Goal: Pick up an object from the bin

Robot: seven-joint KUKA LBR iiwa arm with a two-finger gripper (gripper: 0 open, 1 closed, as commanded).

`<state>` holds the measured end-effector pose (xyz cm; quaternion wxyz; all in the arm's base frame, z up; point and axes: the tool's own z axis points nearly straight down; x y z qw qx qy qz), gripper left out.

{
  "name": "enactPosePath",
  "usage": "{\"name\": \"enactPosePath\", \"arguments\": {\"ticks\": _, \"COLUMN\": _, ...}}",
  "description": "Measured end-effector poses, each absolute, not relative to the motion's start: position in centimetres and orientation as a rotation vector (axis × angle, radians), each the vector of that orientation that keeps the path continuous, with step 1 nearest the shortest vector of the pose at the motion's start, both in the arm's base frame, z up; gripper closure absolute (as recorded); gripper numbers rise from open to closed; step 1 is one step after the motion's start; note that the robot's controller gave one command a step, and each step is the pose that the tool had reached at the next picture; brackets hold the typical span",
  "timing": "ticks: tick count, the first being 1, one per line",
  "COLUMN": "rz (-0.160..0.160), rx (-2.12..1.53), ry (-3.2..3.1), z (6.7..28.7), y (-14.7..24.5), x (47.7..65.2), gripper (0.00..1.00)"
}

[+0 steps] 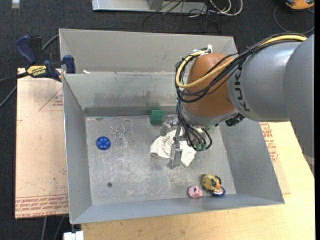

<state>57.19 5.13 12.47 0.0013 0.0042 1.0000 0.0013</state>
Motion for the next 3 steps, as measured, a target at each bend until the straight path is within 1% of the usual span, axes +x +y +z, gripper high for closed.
{"name": "enactPosePath", "arguments": {"ticks": 1, "rz": 0.005, "rx": -0.276, "ry": 3.123, "z": 7.1, "y": 0.5, "x": 55.2, "gripper": 1.0}}
{"name": "enactPosePath", "arguments": {"ticks": 2, "rz": 0.005, "rx": -0.275, "ry": 3.123, "z": 7.1, "y": 0.5, "x": 55.2, "gripper": 1.0}}
{"name": "enactPosePath", "arguments": {"ticks": 3, "rz": 0.006, "rx": -0.219, "ry": 3.124, "z": 21.9, "y": 0.6, "x": 53.7, "gripper": 1.0}}
